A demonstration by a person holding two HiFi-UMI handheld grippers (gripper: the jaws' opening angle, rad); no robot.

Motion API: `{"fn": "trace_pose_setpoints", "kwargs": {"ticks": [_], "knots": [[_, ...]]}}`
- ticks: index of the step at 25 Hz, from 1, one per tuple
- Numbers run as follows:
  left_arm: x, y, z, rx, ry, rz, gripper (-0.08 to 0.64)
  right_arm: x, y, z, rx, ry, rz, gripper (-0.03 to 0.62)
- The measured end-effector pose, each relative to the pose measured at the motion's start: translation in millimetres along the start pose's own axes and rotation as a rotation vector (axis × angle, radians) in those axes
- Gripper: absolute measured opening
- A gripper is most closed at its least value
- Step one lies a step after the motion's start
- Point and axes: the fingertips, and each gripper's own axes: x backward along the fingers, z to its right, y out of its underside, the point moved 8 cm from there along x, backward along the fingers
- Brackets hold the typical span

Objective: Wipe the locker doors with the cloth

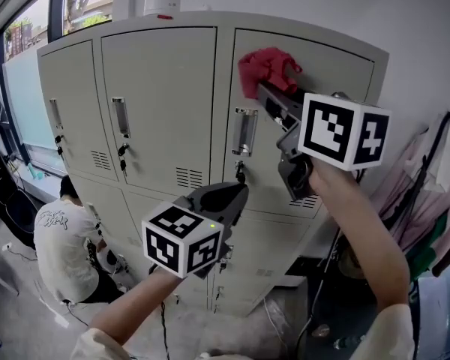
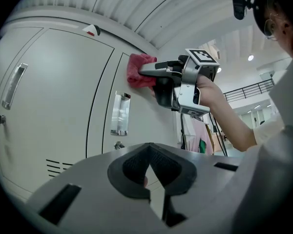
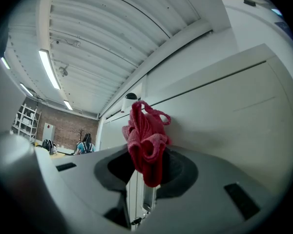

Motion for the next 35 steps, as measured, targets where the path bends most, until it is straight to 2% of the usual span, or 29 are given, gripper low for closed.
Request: {"fn": "trace_pose_setpoints", "kwargs": {"ticks": [4,11,16,35], "knots": [[1,-17,-11,0.039,0.002,0.010,0.005,-7,-10,-5,-0.012,0.000,0.008,0.104],[1,-29,-11,0.006,-0.005,0.021,0.005,-19,-22,-10,-0.043,-0.015,0.027,0.104],[-1,-25,-5,-0.013,0.003,0.012,0.005,-28,-30,-12,-0.053,-0.005,0.026,0.104],[-2,-11,-1,0.004,0.007,0.001,0.005,-9,-30,8,-0.051,-0.002,0.028,0.104]]}}
